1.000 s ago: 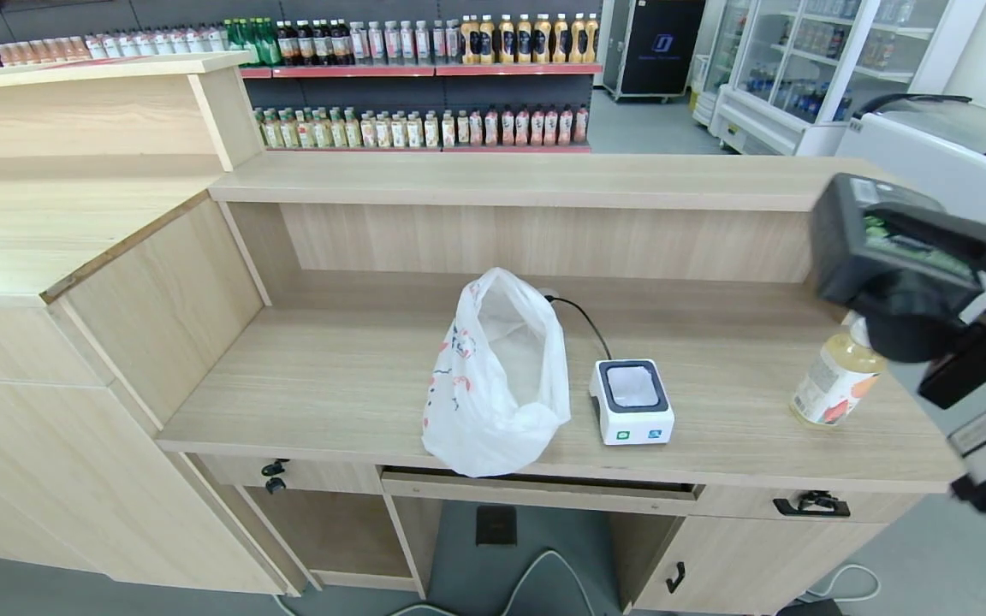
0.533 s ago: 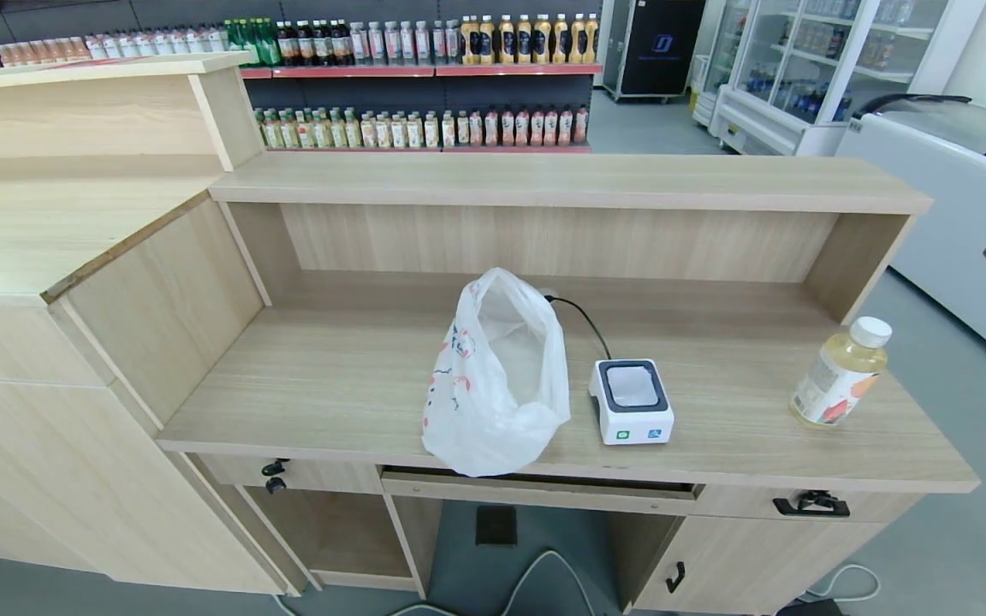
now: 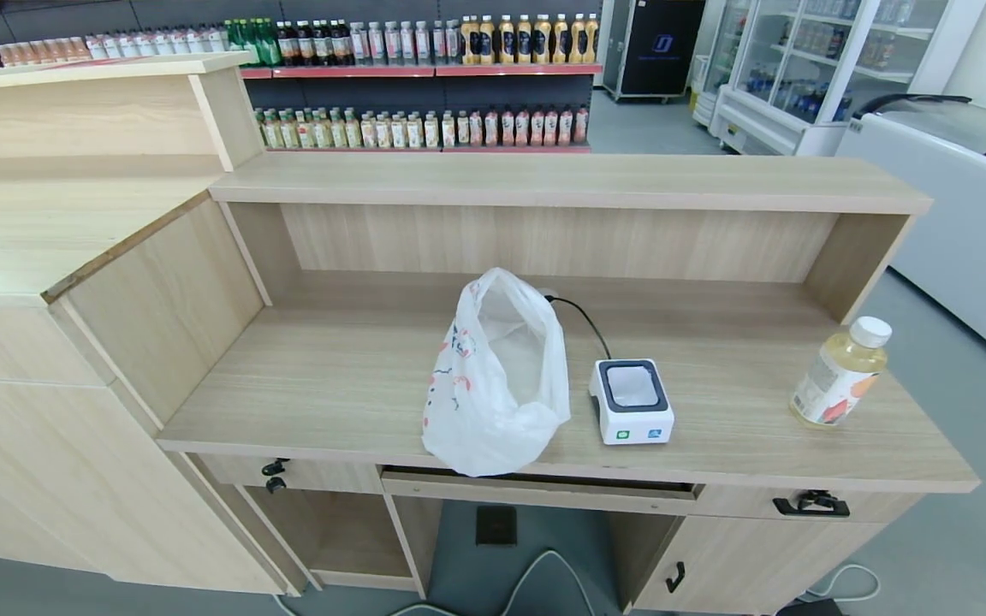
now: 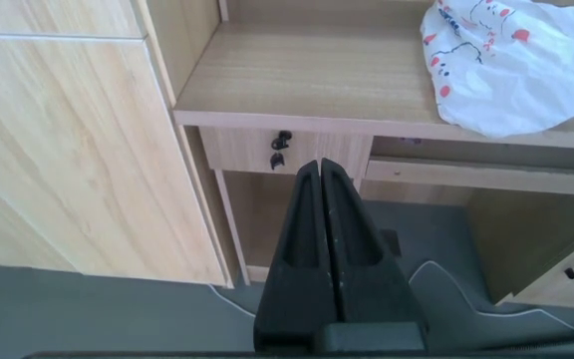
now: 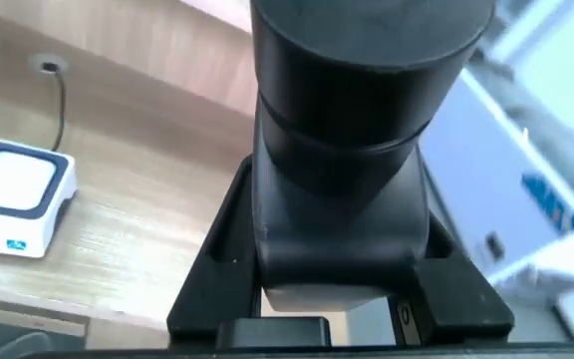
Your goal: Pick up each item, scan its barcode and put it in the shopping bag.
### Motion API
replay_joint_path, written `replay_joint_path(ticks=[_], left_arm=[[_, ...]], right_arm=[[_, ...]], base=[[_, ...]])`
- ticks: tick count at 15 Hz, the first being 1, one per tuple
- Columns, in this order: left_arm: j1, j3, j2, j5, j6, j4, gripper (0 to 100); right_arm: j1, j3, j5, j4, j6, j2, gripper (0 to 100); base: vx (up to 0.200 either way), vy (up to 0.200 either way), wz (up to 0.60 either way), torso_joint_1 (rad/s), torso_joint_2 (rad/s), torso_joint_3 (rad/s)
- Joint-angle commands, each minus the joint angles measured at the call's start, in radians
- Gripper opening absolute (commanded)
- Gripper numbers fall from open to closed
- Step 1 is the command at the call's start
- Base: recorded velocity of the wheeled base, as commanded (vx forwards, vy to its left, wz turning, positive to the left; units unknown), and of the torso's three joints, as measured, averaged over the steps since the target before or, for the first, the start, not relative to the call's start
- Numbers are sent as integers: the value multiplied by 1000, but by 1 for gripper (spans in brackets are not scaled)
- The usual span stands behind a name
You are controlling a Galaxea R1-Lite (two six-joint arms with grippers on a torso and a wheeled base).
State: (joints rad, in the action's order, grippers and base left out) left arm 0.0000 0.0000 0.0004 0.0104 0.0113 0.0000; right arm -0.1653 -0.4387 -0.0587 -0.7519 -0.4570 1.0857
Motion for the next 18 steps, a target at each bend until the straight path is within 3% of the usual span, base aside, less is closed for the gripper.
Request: replay_joint_path(ticks=[1, 2, 4, 6, 10, 13, 18], left_arm=[[0, 0, 0, 0, -1, 0, 0], [0, 0, 0, 0, -1, 0, 0], [0, 0, 0, 0, -1, 0, 0], [0, 0, 0, 0, -1, 0, 0], [0, 0, 0, 0, -1, 0, 0], [0, 0, 0, 0, -1, 0, 0], [0, 0, 0, 0, -1, 0, 0]], right_arm=[[119, -95, 149, 154, 92, 3, 0], [190, -161, 194, 255, 169, 2, 0], [310, -193, 74, 279, 362, 8, 0], [302, -190, -27, 270, 386, 10, 0], [87, -198, -299, 316, 633, 154, 0], [-3, -215, -513, 204, 732, 298, 0], [-13, -219, -558, 45, 729, 536, 0]], base=[[0, 0, 600, 2, 2, 2], [0, 0, 600, 2, 7, 2], [0, 0, 300, -4, 1, 1], [0, 0, 0, 0, 0, 0], [0, 0, 0, 0, 0, 0], [0, 0, 0, 0, 0, 0], [0, 0, 0, 0, 0, 0]])
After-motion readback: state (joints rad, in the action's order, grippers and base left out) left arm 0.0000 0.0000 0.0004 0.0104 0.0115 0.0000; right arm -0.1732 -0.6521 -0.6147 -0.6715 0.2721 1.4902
